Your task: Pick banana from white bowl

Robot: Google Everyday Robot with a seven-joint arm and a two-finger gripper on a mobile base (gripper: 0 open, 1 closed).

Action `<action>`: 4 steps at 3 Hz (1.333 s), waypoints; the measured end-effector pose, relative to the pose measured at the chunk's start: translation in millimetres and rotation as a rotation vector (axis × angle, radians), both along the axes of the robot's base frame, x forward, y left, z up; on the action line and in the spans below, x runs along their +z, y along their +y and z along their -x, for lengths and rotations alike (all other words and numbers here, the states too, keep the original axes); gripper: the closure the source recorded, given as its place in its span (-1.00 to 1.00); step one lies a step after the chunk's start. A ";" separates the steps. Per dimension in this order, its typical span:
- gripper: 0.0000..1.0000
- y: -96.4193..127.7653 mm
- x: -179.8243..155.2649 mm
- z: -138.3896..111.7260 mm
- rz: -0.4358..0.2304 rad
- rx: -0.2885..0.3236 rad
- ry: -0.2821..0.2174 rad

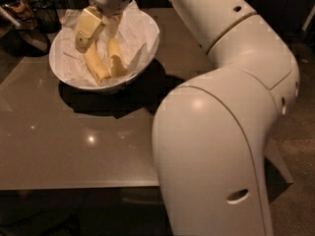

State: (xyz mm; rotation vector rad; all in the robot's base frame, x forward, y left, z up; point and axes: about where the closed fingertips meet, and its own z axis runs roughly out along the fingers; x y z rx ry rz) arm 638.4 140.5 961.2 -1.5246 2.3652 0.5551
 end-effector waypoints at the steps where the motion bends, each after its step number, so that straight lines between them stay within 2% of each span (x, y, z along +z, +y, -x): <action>1: -0.50 -2.3 -18.5 -10.5 0.038 -0.060 0.043; 3: -0.54 -9.1 -41.4 -24.7 0.129 -0.187 0.079; 4: -0.58 -11.6 -51.0 -28.4 0.153 -0.223 0.094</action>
Offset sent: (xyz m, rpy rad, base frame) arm 0.0076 -0.0319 -0.0408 -0.2284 0.1502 -0.1974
